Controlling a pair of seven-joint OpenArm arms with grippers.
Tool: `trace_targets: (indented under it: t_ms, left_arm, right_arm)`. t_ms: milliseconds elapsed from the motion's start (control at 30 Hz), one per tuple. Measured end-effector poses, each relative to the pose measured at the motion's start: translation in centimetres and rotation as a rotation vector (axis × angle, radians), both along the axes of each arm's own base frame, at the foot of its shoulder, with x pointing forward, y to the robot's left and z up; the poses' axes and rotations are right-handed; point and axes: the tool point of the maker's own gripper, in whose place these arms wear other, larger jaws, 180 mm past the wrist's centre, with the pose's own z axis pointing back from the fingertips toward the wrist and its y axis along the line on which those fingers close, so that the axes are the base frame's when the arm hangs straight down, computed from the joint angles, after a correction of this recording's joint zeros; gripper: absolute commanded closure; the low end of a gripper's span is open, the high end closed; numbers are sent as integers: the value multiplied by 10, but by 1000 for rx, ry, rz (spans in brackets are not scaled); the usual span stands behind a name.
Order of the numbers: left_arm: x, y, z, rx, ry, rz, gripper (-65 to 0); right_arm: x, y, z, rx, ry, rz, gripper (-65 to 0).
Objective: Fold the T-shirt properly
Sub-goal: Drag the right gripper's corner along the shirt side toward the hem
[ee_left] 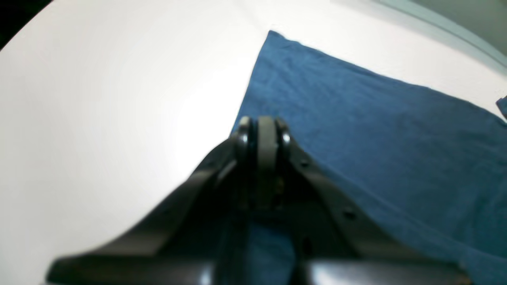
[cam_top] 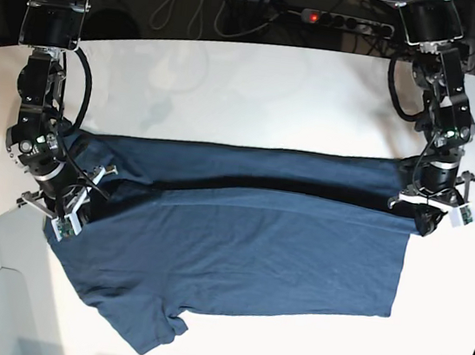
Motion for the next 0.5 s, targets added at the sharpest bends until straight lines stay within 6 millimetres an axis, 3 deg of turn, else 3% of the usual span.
trace_targets:
  t_ms: [100, 233, 500]
  left_arm:
    - [-1, 0, -1, 0, 4, 0, 0]
    - [0, 0, 0, 1, 0, 0, 0]
    - [0, 0, -1, -2, 2, 0, 0]
  right_arm:
    - [4, 14, 2, -5, -13, 45, -2]
    - [-2, 29, -14, -2, 36, 80, -2]
    - [9, 48, -4, -16, 11, 141, -2]
